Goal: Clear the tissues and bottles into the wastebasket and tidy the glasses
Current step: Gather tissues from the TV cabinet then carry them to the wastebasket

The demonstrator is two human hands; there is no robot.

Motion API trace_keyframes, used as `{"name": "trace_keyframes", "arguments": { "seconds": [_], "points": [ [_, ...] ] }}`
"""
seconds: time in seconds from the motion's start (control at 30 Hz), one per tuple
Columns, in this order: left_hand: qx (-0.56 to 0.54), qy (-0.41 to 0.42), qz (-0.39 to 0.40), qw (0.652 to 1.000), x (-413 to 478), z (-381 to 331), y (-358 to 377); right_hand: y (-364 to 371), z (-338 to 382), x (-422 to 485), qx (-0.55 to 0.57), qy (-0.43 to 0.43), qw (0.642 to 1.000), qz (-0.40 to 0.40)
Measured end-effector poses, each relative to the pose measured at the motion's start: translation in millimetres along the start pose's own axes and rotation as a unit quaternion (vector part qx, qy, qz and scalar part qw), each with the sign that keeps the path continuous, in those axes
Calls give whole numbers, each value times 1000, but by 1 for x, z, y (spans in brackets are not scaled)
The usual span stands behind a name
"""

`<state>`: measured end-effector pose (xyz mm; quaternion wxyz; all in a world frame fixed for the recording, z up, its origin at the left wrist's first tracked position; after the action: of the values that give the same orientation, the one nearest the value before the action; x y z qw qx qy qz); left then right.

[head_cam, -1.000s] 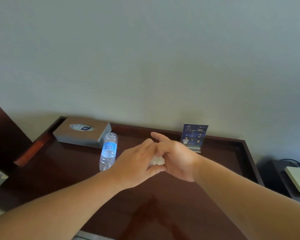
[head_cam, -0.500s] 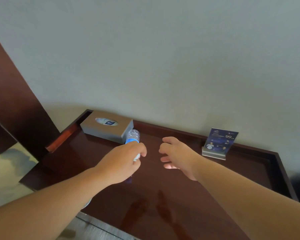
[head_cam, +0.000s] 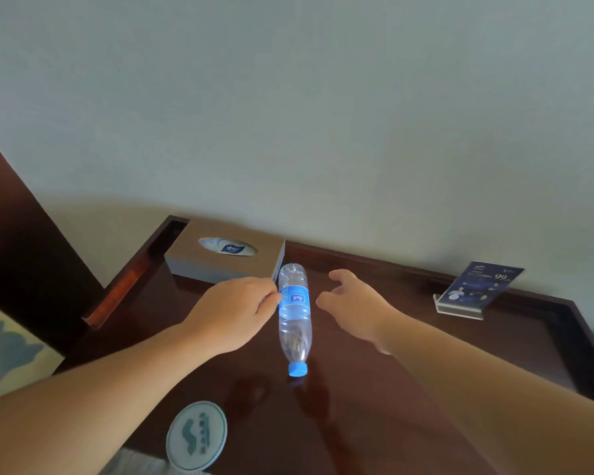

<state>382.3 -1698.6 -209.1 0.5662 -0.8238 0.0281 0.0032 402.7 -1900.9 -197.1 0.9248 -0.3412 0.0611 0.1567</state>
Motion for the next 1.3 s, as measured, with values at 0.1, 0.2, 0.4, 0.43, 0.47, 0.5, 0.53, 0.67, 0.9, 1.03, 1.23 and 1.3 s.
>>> {"name": "trace_keyframes", "arguments": {
  "seconds": [0.1,0.2,0.4,0.43,0.47,0.5,0.53,0.67,0.9,1.03,1.23,1.3],
  "points": [
    [-31,1,18,999,12,24,1,18,3,17,-73,10,997,0],
    [-41,10,36,998,21,41,3,36,1,32,-94,37,995,10],
    [-57,-5,71,996,38,61,22,61,-10,67,-127,76,989,21],
    [-58,-8,78,995,39,64,27,64,-13,72,-132,82,988,25],
    [-57,-8,85,995,39,66,32,68,-15,77,-135,89,986,28],
    [-56,-6,92,994,40,67,36,71,-19,83,-136,97,986,29],
    [-54,-5,97,994,41,69,40,74,-22,88,-137,105,985,28],
    [-60,-22,101,993,44,74,50,86,-33,104,-137,136,981,11],
    [-71,-42,115,990,43,76,64,101,-46,118,-114,165,980,-8],
    [-71,-50,112,990,39,73,66,100,-50,118,-96,177,980,-12],
    [-62,-54,96,992,37,53,56,76,-46,95,-31,143,988,-46],
    [-61,-52,95,992,36,41,51,64,-43,82,-2,125,991,-55]
  ]
}}
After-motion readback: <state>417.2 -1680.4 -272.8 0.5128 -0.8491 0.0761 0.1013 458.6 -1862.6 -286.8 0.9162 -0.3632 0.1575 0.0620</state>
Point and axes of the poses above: each hand's wrist, its own x-axis towards the middle knuckle, its own y-axis out of the palm, z = x × y, the point moved 1 cm from there along x, towards the middle knuckle, and after that the axes turned 14 degrees about -y, right-handed, at the moved point
